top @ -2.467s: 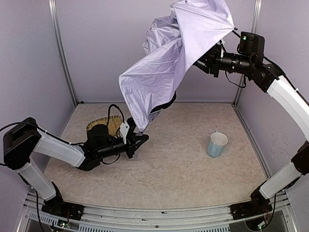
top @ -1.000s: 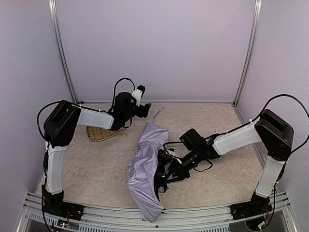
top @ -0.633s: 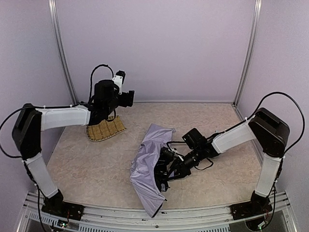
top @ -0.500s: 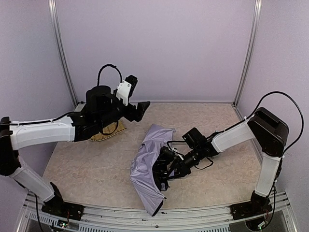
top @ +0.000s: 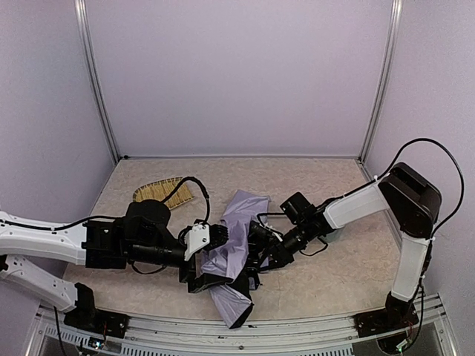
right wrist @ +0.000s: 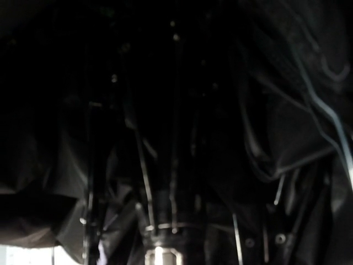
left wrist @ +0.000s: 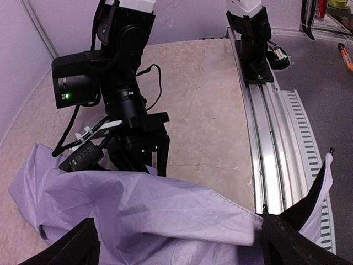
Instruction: Put away the umbrella
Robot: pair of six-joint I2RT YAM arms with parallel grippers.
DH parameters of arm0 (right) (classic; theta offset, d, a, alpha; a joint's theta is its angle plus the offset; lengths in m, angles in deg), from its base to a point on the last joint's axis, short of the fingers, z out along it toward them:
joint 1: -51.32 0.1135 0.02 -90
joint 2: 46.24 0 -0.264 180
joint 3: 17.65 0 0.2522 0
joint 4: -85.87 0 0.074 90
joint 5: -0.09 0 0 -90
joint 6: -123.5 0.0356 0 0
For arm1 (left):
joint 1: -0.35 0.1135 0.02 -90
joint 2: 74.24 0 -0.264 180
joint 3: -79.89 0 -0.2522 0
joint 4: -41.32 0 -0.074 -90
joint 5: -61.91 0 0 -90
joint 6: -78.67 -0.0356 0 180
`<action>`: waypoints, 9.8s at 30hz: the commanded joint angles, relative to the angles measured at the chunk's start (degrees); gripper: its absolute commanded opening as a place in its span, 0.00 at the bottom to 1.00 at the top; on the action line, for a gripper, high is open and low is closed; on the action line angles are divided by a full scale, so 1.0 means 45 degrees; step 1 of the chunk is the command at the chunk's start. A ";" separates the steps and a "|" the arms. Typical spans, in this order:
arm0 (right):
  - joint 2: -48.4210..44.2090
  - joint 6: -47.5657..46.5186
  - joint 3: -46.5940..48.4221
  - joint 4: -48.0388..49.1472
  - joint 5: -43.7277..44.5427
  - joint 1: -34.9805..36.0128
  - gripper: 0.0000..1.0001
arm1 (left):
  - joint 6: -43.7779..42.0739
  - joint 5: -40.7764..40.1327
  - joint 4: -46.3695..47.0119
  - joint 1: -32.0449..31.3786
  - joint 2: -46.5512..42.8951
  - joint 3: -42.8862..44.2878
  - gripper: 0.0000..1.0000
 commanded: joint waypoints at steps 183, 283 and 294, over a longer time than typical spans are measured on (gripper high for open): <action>-0.0906 -0.7228 -0.1926 0.4069 1.6083 0.4637 0.77 | -0.1938 0.6485 -0.7793 0.4142 1.1825 0.6347 0.19; -0.3802 -0.8088 -0.2972 0.3665 1.4338 0.4586 0.76 | -0.2123 0.6665 -0.7006 0.4140 1.2756 0.6500 0.08; -0.1688 -0.7136 -0.2203 0.2764 1.6079 0.4768 0.61 | -0.3475 0.7847 -0.8662 0.4181 1.3550 0.7387 0.05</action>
